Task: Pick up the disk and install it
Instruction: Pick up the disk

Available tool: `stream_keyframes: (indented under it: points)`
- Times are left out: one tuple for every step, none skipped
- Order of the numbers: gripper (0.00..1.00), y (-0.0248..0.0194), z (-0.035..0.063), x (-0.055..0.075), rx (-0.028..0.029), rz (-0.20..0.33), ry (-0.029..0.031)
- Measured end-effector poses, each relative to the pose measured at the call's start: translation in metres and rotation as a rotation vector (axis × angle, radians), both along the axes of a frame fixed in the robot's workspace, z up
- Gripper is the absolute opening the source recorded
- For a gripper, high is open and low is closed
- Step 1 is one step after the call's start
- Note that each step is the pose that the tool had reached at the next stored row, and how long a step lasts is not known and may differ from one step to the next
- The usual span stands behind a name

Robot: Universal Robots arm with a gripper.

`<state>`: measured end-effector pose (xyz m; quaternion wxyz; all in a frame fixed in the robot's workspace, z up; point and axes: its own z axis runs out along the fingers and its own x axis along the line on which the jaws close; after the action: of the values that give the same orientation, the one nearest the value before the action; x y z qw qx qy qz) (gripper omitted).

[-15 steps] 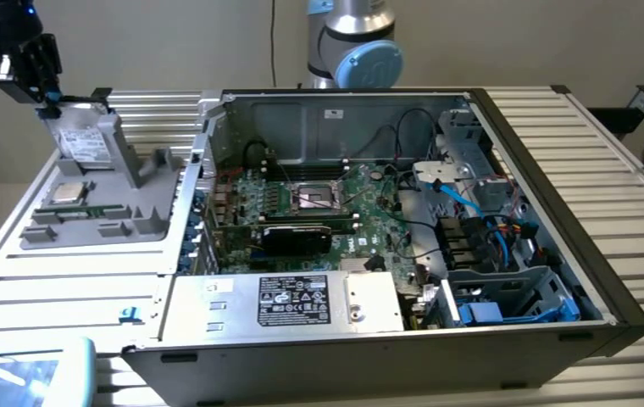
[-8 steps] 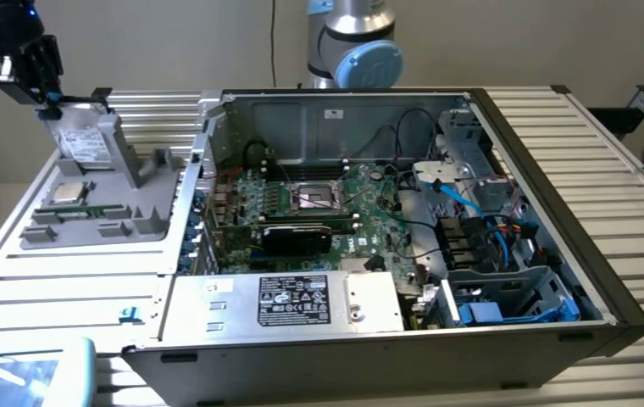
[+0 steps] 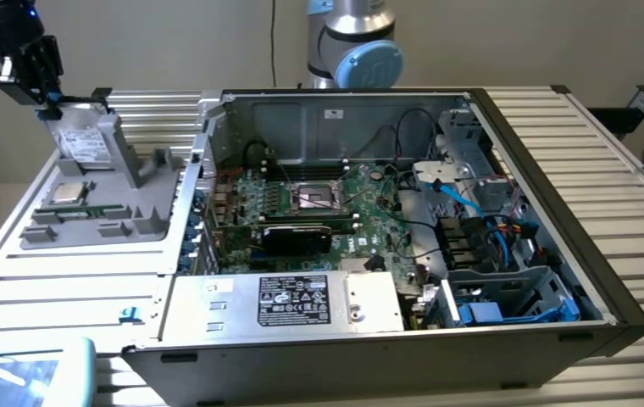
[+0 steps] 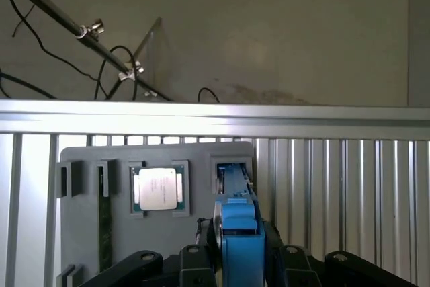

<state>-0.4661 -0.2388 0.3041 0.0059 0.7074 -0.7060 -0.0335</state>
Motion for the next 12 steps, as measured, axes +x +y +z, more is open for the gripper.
stream_keyframes:
  points:
    - [0.38,0.0,0.0,0.0,0.0,0.0,0.0001]
    - [0.38,0.0,-0.0001,0.0,0.0,0.0,-0.0003]
    - [0.4,0.0,-0.0001,0.0,0.0,0.0,-0.0001]
    - [0.4,0.0,-0.0001,0.0,0.0,0.0,-0.0001]
    - [0.46,0.0,-0.0001,0.0,0.0,0.0,-0.0001]
    - [0.52,0.0,0.0,0.0,0.0,0.0,0.0]
    - [0.58,0.0001,0.0,0.0,0.0,0.0,0.0001]
    - [0.58,0.0002,0.0,0.0,0.0,0.0,0.0002]
    - [0.58,0.0003,0.0,0.0,0.0,0.0,0.0001]
    - [0.64,0.0003,0.0,0.0,-0.0001,0.0,0.0001]
    - [0.64,0.0005,0.0,0.0,-0.0008,0.0,0.0]
    - [0.64,0.0006,0.0,0.0,-0.0017,0.0,0.0]
